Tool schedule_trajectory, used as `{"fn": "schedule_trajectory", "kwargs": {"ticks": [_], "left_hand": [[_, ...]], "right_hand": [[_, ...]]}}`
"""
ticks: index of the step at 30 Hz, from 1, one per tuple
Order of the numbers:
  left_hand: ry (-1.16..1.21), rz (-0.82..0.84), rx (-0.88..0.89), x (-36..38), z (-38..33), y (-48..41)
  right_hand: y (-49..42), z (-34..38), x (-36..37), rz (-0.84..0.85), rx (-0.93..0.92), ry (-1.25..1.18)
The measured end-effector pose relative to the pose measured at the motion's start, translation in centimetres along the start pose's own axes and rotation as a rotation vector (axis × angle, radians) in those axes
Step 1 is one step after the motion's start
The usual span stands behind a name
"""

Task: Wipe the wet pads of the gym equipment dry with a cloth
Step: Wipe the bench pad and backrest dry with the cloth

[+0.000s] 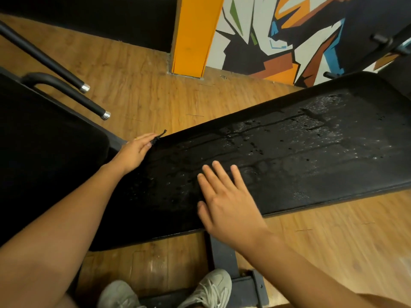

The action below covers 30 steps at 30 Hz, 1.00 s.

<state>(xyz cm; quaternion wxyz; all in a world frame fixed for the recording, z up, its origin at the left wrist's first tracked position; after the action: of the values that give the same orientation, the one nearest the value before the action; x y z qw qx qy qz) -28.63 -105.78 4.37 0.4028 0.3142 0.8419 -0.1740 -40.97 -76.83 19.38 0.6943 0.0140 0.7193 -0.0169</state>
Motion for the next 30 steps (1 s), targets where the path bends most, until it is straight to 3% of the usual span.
{"fn": "schedule_trajectory", "kwargs": {"ticks": [5,10,16,25,30], "left_hand": [[0.052,-0.076,-0.055,0.5,1.6,1.6],[0.085,-0.139,-0.309,0.4,7.4,4.7],[0.143,-0.214,-0.424,0.9,8.1,4.5],[0.160,-0.103,-0.138,0.3,2.6,1.3],[0.099,-0.128,-0.238,0.2,6.3,2.8]], "right_hand": [[-0.9,1.2,3.8,0.082,0.026,0.061],[-1.0,1.2,4.2,0.035,0.021,0.096],[-0.9,1.2,4.1,0.013,0.012,0.107],[-0.8,1.2,4.1,-0.008,0.014,0.120],[-0.9,1.3,4.1,-0.008,0.027,0.119]]}}
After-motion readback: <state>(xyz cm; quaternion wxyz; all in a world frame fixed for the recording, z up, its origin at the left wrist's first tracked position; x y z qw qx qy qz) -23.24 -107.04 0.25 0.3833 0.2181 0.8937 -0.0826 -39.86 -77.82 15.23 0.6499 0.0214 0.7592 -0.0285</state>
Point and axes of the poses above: each hand's wrist, its own y-axis away from the middle knuckle, its own x-axis out of the palm, z = x × y, the point moved 3 cm from there along -y, towards the middle knuckle, and after that the axes turned 12 degrees about -y, right-handed, at the moved point
